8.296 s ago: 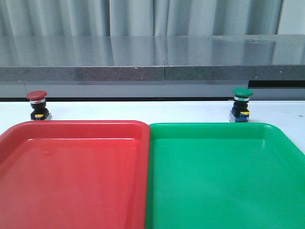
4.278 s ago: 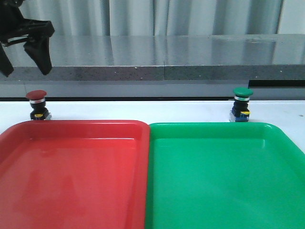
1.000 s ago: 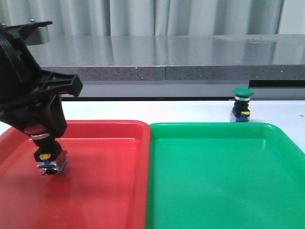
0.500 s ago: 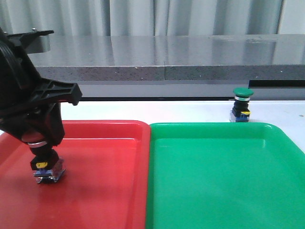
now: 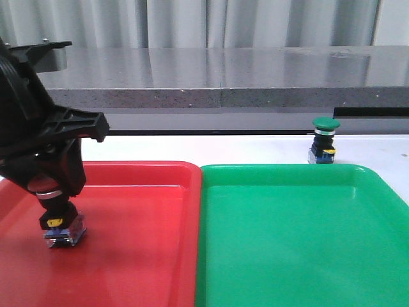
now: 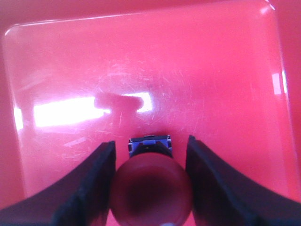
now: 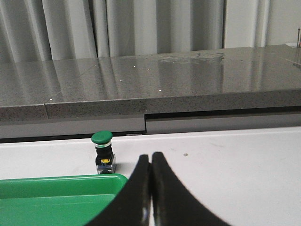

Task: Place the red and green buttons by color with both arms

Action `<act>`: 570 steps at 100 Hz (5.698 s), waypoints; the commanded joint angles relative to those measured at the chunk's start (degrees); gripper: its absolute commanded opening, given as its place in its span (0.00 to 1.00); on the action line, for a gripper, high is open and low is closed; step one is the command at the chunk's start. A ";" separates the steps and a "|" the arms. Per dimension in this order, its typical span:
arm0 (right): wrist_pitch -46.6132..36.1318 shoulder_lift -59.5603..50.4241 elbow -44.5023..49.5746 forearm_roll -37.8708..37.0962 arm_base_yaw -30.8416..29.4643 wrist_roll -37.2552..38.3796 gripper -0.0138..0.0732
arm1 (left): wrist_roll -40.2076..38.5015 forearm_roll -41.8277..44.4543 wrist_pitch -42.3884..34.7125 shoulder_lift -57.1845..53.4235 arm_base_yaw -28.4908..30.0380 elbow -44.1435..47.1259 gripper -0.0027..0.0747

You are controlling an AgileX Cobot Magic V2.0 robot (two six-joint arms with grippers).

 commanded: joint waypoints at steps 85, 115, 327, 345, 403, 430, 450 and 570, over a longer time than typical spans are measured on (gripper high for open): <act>-4.38 -1.19 -1.05 -0.54 -0.44 -0.17 0.09 | -0.44 2.37 1.07 -8.30 -0.50 -2.87 0.69; -4.38 -1.19 -1.05 -0.54 -0.44 -0.17 0.09 | -0.20 3.98 1.77 -17.73 -0.50 -2.74 0.66; -4.38 -1.19 -1.05 -0.54 -0.44 -0.17 0.09 | 12.52 5.82 -35.66 -75.23 16.02 43.11 0.01; -4.38 -1.19 -1.05 -0.54 -0.44 -0.17 0.09 | 13.71 3.54 -35.41 -79.42 21.63 45.57 0.01; -4.37 -1.19 -1.05 -0.54 -0.44 -0.17 0.09 | 14.07 -0.71 -31.46 -92.11 28.61 52.73 0.01; -4.37 -1.19 -1.05 -0.54 -0.44 -0.17 0.09 | 14.07 -0.71 -31.09 -92.11 28.61 52.73 0.01; -4.37 -1.19 -1.05 -0.54 -0.44 -0.17 0.09 | 14.07 -0.71 -31.09 -92.11 28.61 52.73 0.01; 13.30 9.40 -21.70 -3.63 -0.44 -0.17 0.09 | 14.07 -0.71 -31.09 -92.11 28.61 52.73 0.01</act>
